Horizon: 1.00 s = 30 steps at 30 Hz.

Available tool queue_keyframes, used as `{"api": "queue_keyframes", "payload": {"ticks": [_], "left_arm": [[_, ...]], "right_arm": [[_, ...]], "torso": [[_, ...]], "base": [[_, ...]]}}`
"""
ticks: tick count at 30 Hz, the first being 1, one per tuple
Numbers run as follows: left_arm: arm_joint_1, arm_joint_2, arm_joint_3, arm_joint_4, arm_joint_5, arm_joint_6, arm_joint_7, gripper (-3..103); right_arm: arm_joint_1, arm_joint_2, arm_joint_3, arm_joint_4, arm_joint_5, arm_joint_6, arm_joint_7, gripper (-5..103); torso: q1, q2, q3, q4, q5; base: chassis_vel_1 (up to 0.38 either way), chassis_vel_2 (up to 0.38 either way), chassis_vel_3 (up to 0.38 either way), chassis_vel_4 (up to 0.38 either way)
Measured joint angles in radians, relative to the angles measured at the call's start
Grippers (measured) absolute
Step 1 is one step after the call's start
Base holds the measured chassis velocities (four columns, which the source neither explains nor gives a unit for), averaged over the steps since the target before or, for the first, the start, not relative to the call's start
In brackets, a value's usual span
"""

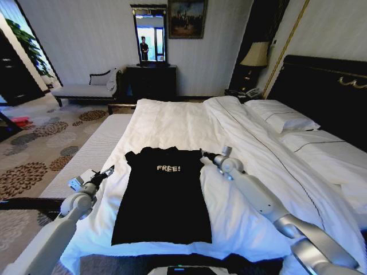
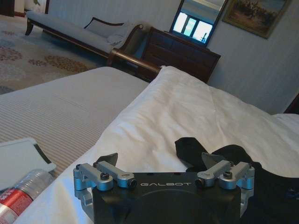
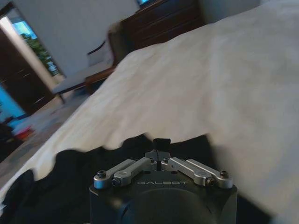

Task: Fold the clothes on the bed.

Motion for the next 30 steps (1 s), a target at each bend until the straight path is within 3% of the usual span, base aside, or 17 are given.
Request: {"api": "queue_keyframes", "payload": {"ticks": [5, 13, 17, 20, 22, 26, 28, 30], "left_arm": [[0.012, 0.012, -0.016, -0.014, -0.010, 0.000, 0.000, 100], [0.013, 0.019, -0.020, -0.006, -0.016, 0.001, 0.001, 100], [0.008, 0.016, -0.013, -0.005, -0.015, 0.001, 0.001, 100], [0.005, 0.013, -0.006, -0.006, -0.005, 0.001, 0.001, 100], [0.005, 0.013, -0.005, -0.007, 0.000, 0.001, 0.001, 100], [-0.002, 0.012, 0.008, -0.004, 0.011, 0.002, -0.001, 100], [-0.009, 0.012, 0.015, 0.001, 0.013, 0.002, -0.001, 100], [-0.041, 0.008, 0.038, 0.021, 0.014, 0.002, -0.001, 100]], "right_arm": [[0.011, 0.083, -0.042, -0.035, -0.044, 0.008, -0.008, 0], [-0.002, 0.115, -0.066, -0.056, -0.100, 0.010, -0.025, -2], [-0.010, 0.102, -0.072, -0.048, -0.128, 0.011, -0.040, 8], [-0.011, 0.085, -0.071, -0.048, -0.147, 0.021, -0.047, 25], [-0.012, 0.077, -0.069, -0.045, -0.152, 0.023, -0.048, 25], [-0.024, 0.039, -0.047, -0.017, -0.151, 0.025, -0.044, 46], [-0.027, 0.028, -0.041, -0.012, -0.148, 0.025, -0.043, 46], [-0.043, -0.013, -0.013, 0.008, -0.138, 0.025, -0.038, 57]], "torso": [[0.000, 0.000, 0.000, -0.0002, 0.0002], [0.000, 0.000, 0.000, -0.0007, 0.0002], [0.000, 0.000, 0.000, -0.0009, 0.0001], [0.000, 0.000, 0.000, -0.0005, 0.0003], [0.000, 0.000, 0.000, -0.0006, 0.0002], [0.000, 0.000, 0.000, -0.0002, 0.0005], [0.000, 0.000, 0.000, -0.0001, 0.0004], [0.000, 0.000, 0.000, -0.0004, 0.0005]], "base": [[0.000, 0.000, 0.000, 0.000], [0.000, 0.000, 0.000, 0.000], [0.000, 0.000, 0.000, 0.000], [0.000, 0.000, 0.000, 0.000], [0.000, 0.000, 0.000, 0.000], [0.000, 0.000, 0.000, 0.000], [0.000, 0.000, 0.000, 0.000], [0.000, 0.000, 0.000, 0.000]]}}
